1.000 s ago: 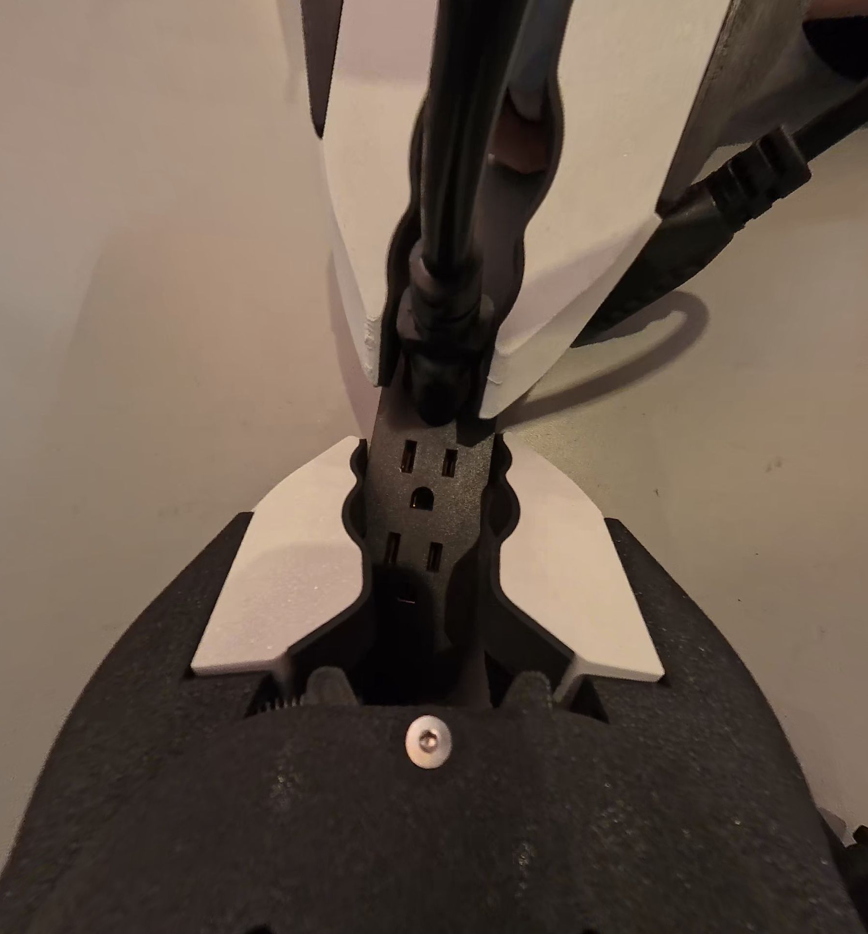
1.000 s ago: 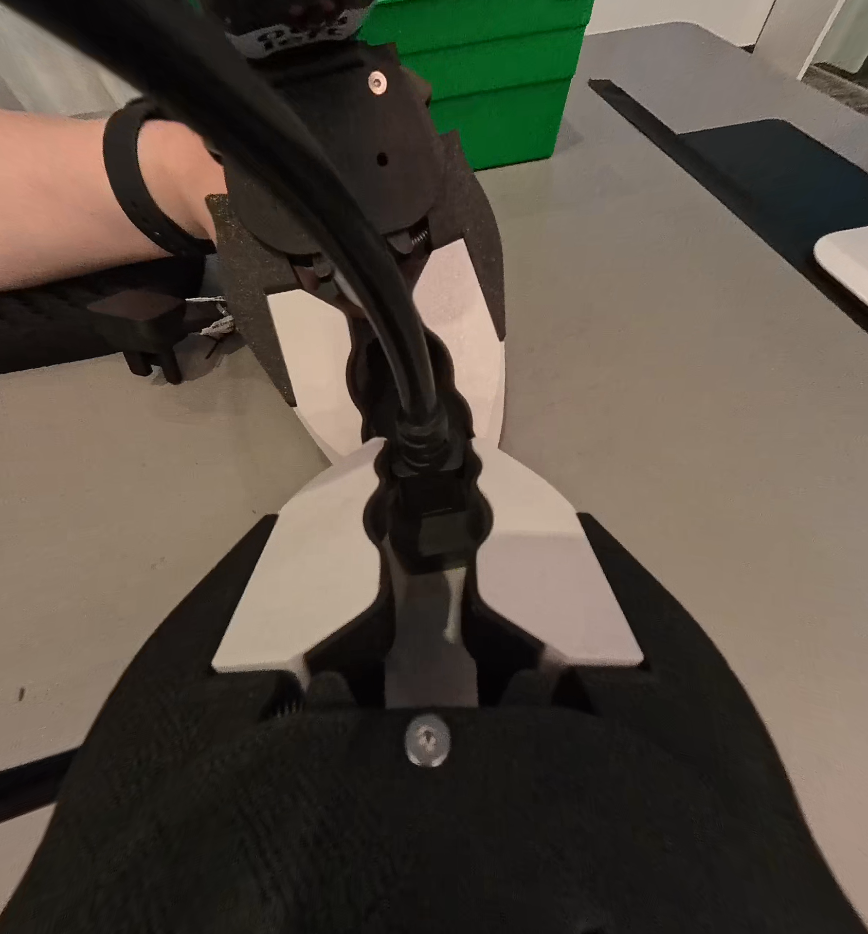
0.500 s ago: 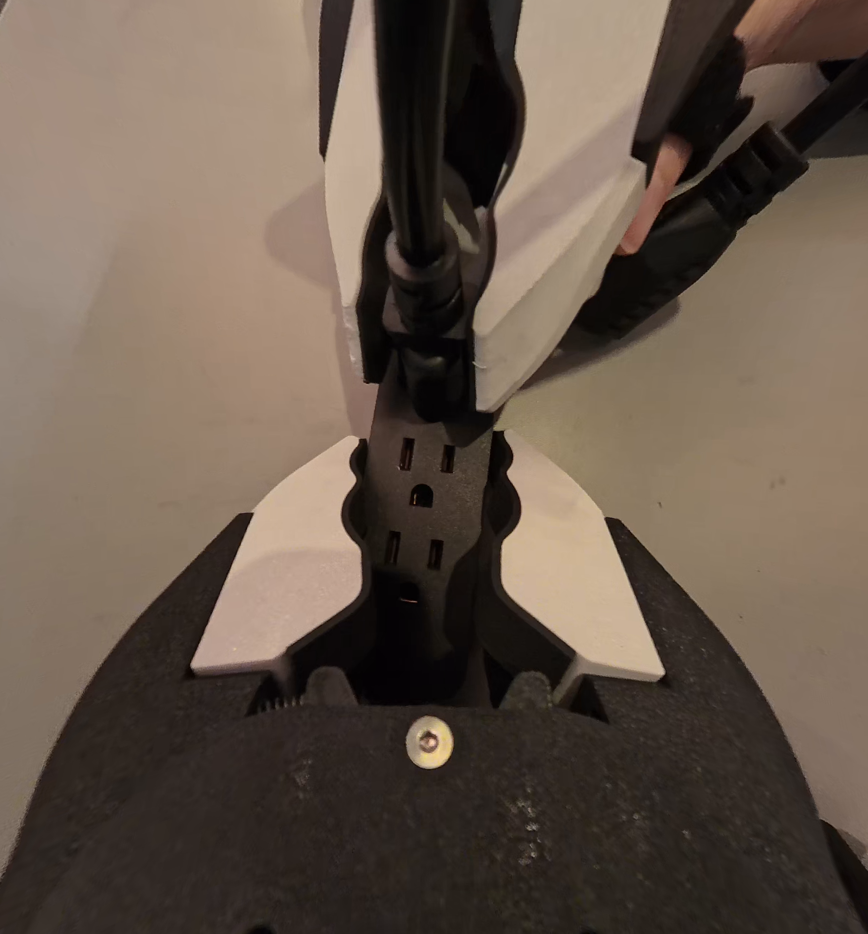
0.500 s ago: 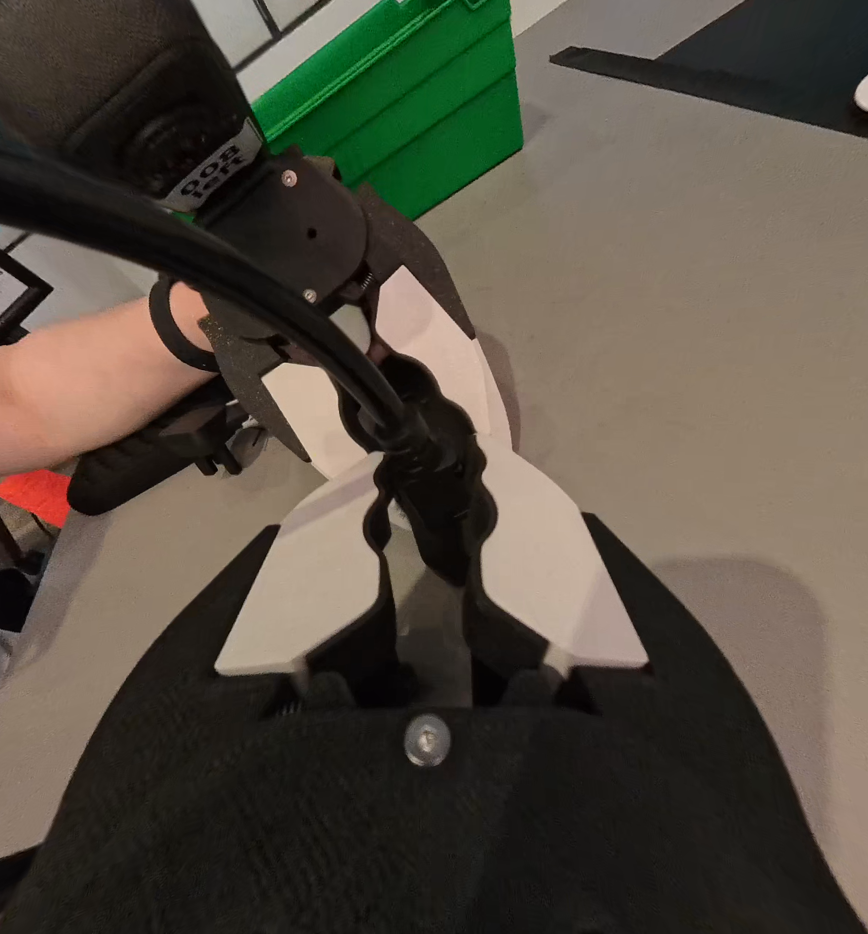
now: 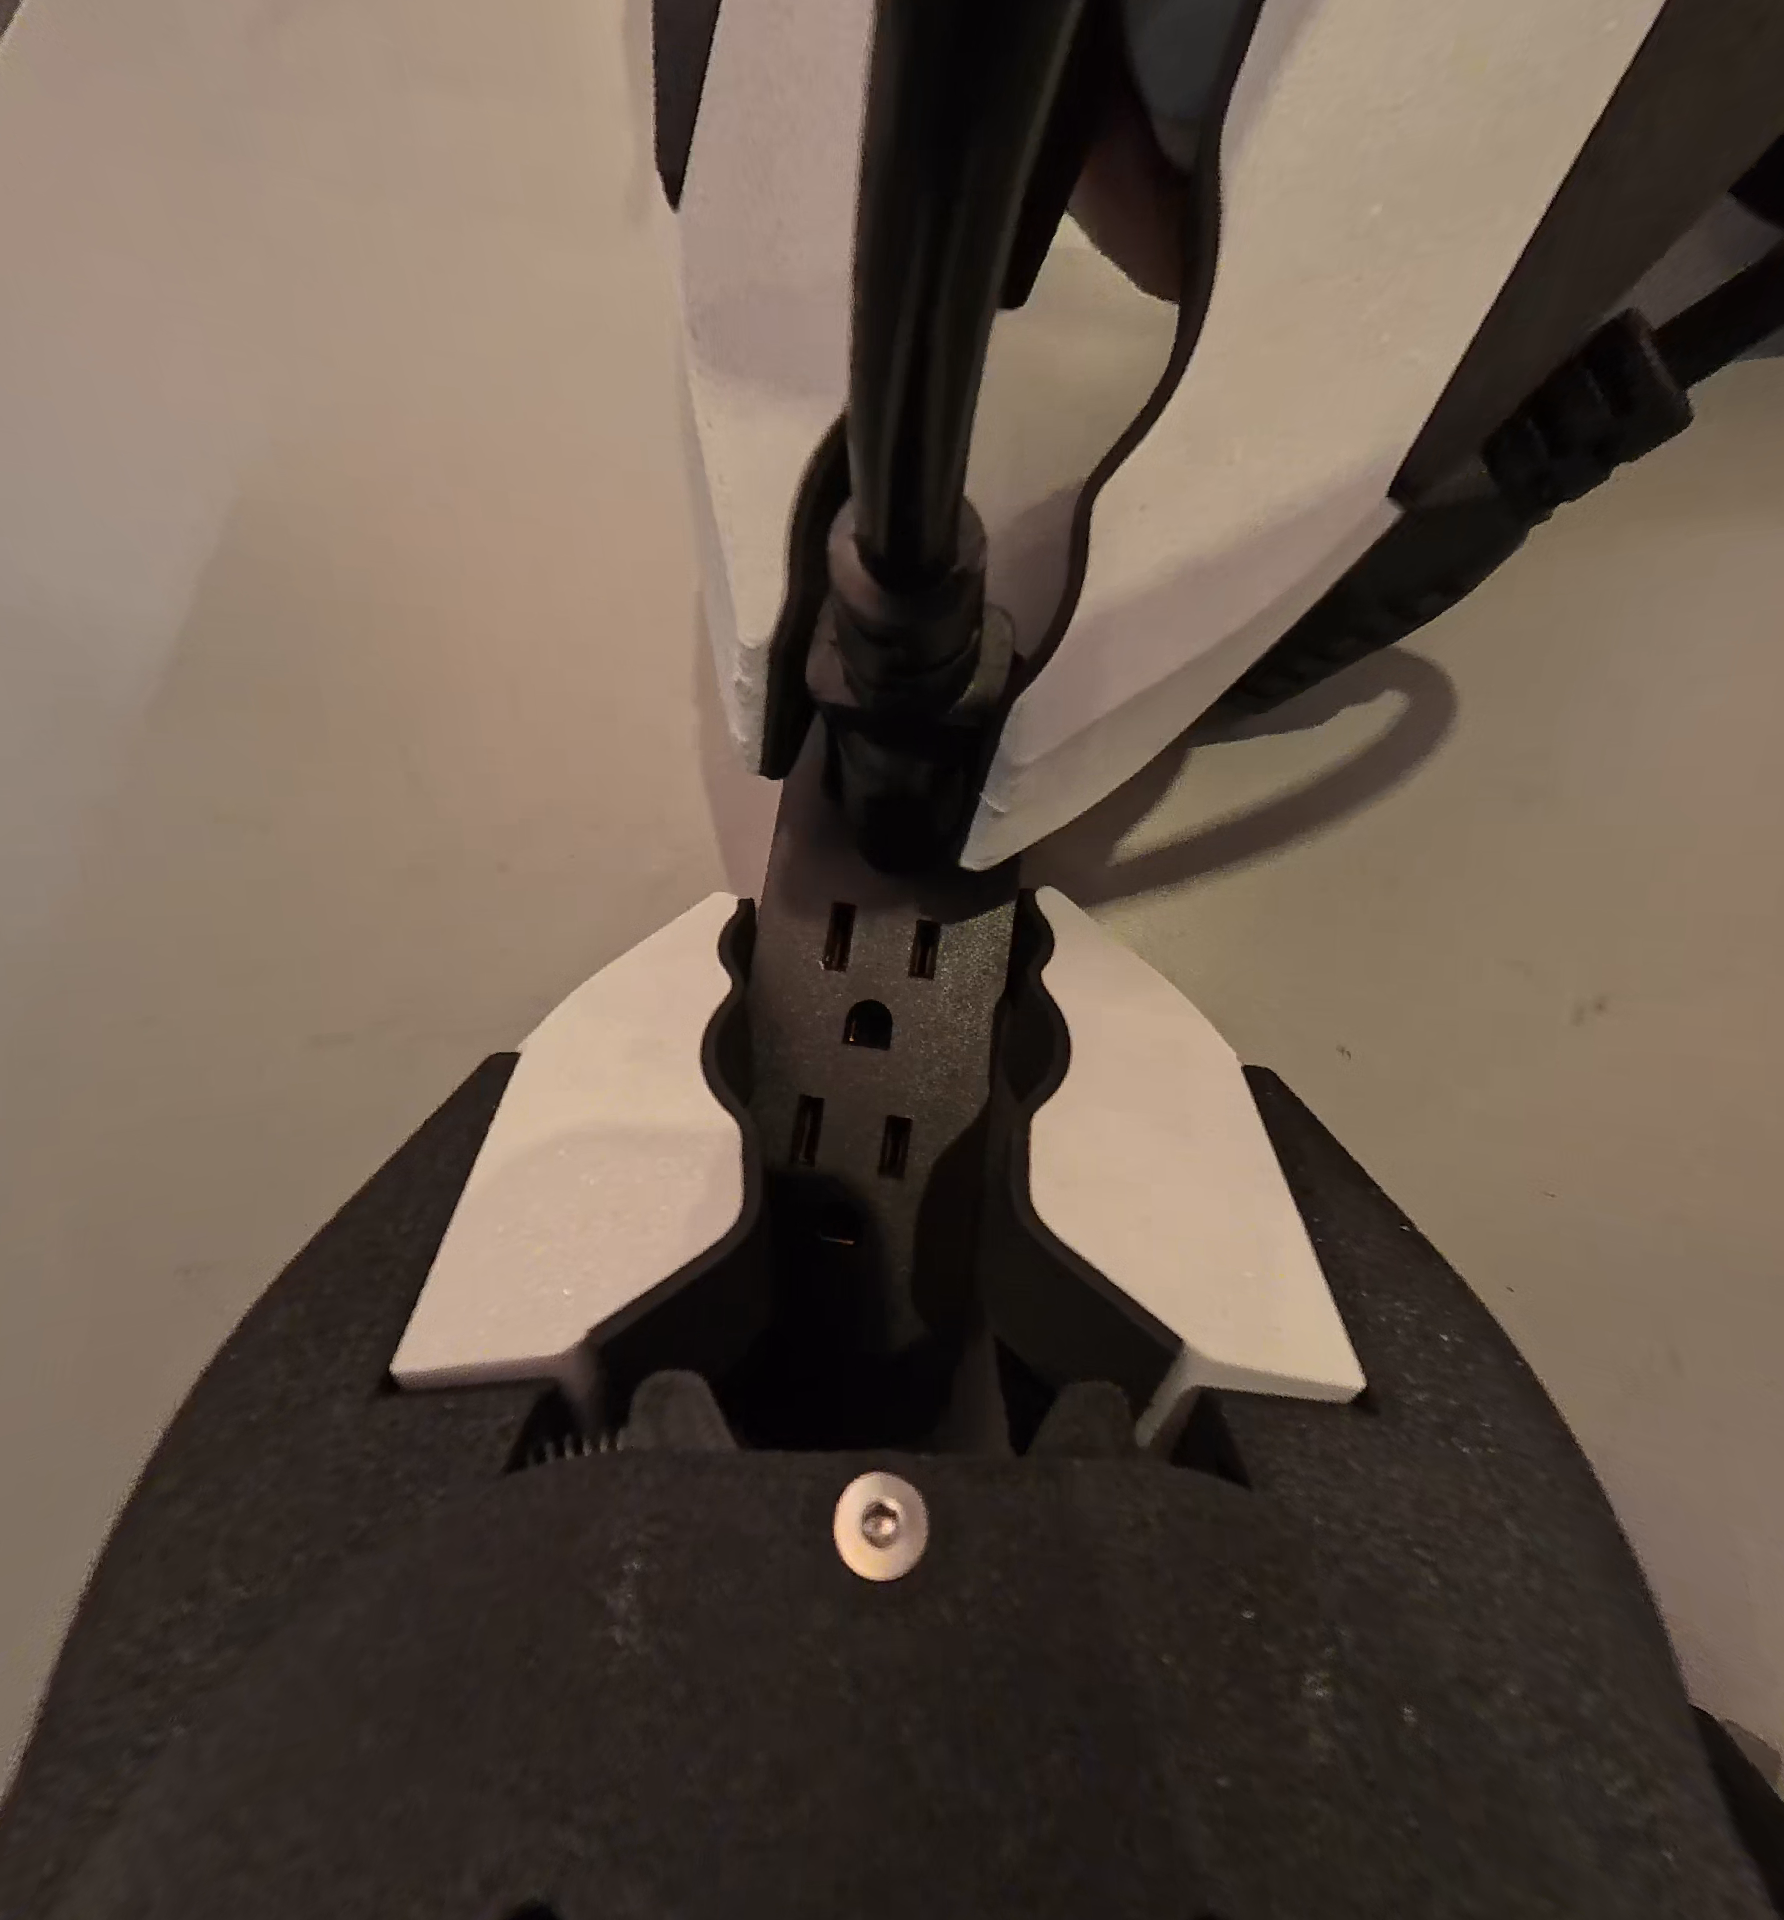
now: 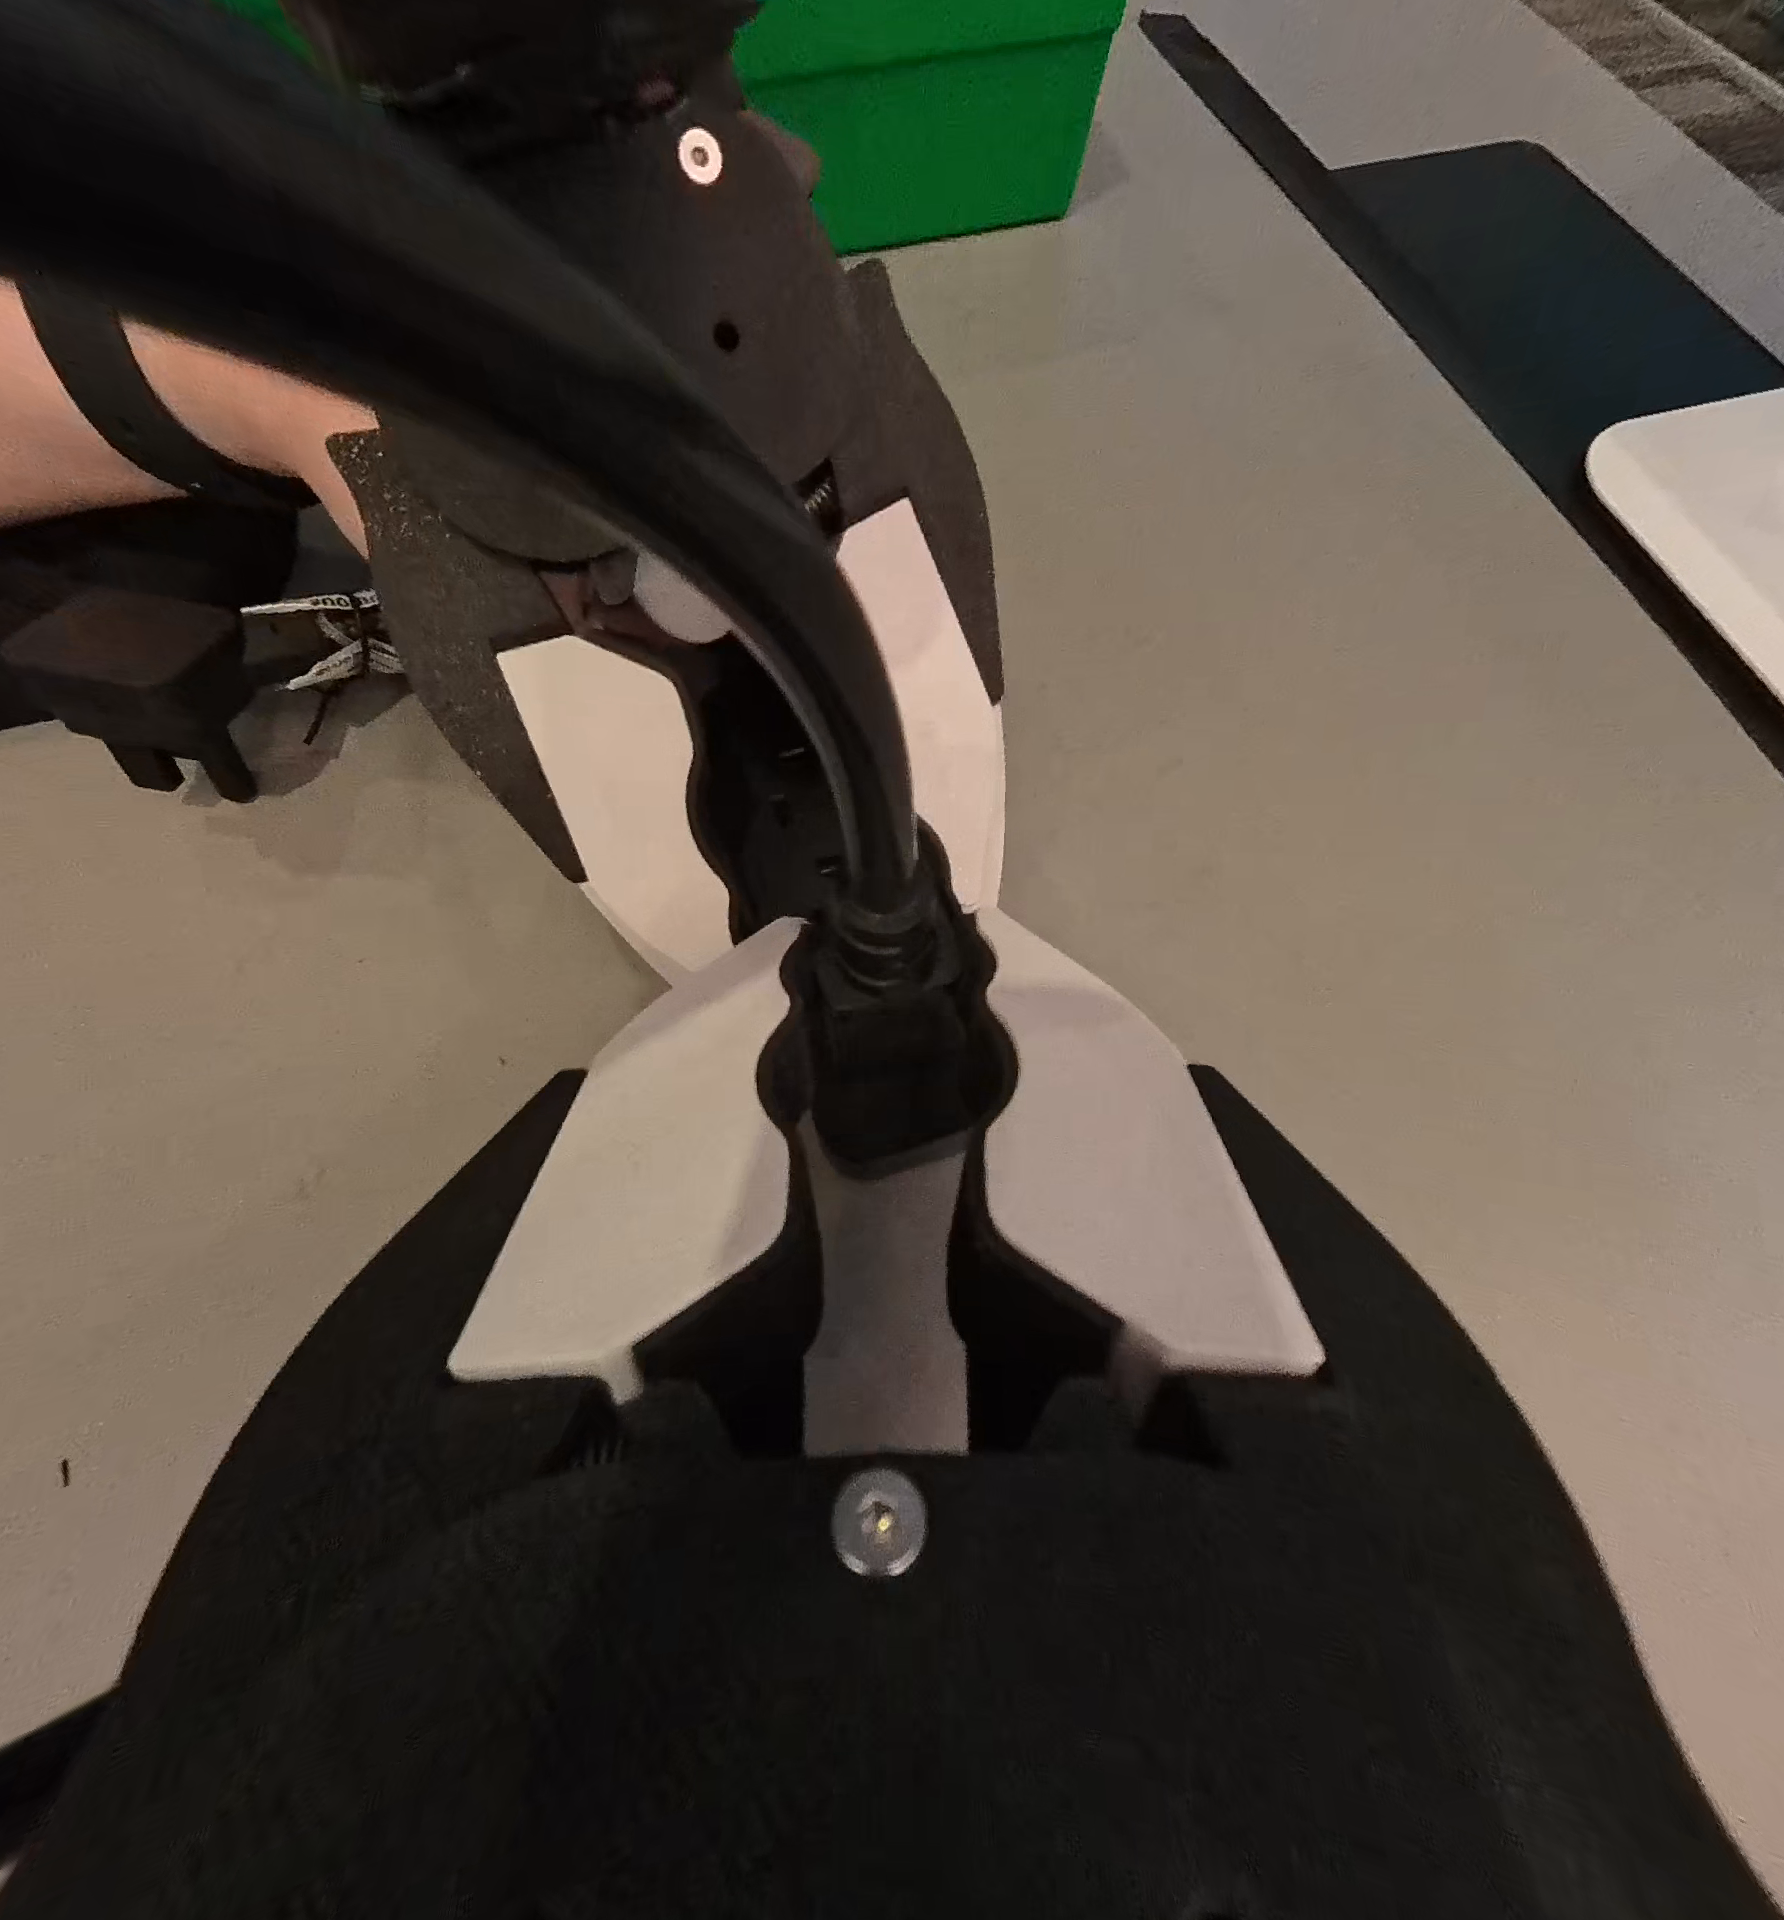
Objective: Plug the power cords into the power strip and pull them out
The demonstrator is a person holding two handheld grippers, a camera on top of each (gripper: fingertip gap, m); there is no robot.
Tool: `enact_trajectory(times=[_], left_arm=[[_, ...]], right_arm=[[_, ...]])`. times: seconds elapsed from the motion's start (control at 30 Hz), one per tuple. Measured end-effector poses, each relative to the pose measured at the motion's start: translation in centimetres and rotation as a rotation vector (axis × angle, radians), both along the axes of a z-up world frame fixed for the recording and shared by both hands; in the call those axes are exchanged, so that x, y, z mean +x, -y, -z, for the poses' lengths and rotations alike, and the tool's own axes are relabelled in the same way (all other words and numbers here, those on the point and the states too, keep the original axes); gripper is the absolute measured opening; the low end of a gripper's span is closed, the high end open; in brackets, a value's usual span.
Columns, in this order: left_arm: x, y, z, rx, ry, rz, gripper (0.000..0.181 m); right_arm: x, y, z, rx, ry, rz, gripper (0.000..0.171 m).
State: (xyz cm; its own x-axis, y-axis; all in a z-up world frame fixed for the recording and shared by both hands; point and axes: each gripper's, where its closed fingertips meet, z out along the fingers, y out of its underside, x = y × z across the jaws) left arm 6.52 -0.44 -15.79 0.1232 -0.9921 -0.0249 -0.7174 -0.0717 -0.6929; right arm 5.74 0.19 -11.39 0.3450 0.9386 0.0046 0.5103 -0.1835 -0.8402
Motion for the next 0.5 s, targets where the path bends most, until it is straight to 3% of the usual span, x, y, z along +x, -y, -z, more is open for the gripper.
enact_trajectory(times=[0.2, 0.5], left_arm=[[0.22, 0.49, 0.0, -0.021, 0.013, 0.015, 0.047], [0.34, 0.17, -0.18, 0.005, 0.021, -0.01, 0.047]], right_arm=[[0.65, 0.39, -0.03, -0.106, -0.139, -0.035, 0.025], [0.2, -0.05, -0.4, -0.078, -0.099, 0.013, 0.024]])
